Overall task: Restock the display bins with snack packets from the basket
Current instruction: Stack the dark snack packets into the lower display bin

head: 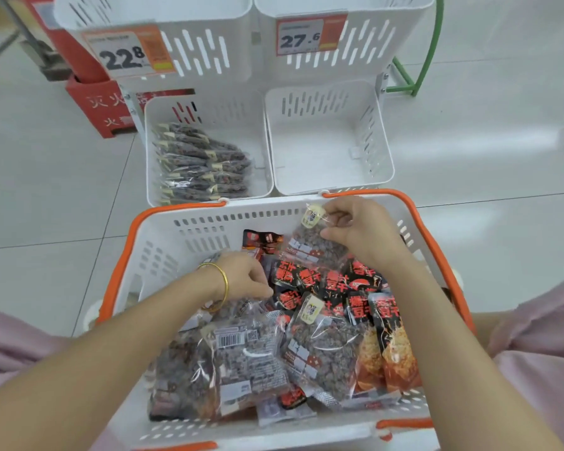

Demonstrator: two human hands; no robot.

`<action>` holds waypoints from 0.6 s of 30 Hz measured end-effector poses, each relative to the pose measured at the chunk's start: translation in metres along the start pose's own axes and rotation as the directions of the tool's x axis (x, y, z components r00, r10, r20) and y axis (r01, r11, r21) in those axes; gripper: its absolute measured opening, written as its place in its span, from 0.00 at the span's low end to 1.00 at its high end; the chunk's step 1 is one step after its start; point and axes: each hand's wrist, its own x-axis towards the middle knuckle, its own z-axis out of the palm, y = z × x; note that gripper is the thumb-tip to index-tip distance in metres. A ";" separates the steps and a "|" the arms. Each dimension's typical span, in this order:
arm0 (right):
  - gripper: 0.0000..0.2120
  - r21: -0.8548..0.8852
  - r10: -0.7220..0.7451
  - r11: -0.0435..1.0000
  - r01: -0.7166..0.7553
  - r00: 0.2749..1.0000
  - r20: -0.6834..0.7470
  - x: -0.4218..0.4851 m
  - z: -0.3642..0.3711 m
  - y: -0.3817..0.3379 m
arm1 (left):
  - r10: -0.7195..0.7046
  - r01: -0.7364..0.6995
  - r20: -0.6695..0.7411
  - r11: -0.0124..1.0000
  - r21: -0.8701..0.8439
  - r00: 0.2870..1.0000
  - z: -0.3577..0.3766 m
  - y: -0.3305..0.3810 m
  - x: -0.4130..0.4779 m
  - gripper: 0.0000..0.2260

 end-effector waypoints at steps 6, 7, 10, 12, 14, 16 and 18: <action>0.16 0.096 -0.005 0.995 0.003 1.000 0.019 -0.002 0.014 -0.012 | 0.124 -0.132 0.061 0.978 0.163 0.990 0.018 -0.003 -0.030 0.05; 0.16 0.098 0.009 0.995 -0.012 1.000 0.028 -0.002 0.016 -0.011 | 0.149 -0.151 0.026 0.980 0.133 0.989 0.021 -0.004 -0.032 0.03; 0.14 0.132 0.029 0.991 -0.035 0.998 0.048 -0.003 0.018 -0.010 | 0.196 -0.196 0.007 0.980 -0.033 0.981 0.015 -0.002 -0.040 0.05; 0.12 0.185 0.049 0.981 -0.054 0.998 0.032 -0.003 0.017 -0.009 | 0.201 -0.202 -0.020 0.977 -0.072 0.979 -0.001 0.004 -0.048 0.09; 0.11 0.247 0.076 0.966 -0.078 0.997 0.018 -0.004 0.017 -0.008 | 0.202 -0.205 -0.077 0.978 -0.034 0.976 -0.017 0.008 -0.054 0.11; 0.11 0.283 0.099 0.954 -0.099 0.995 0.012 -0.004 0.016 -0.006 | 0.202 -0.215 -0.118 0.971 -0.104 0.972 -0.031 0.012 -0.062 0.09; 0.12 0.306 0.115 0.945 -0.114 0.993 0.014 -0.004 0.015 -0.004 | 0.226 -0.254 -0.154 0.948 -0.191 0.962 -0.041 0.015 -0.069 0.06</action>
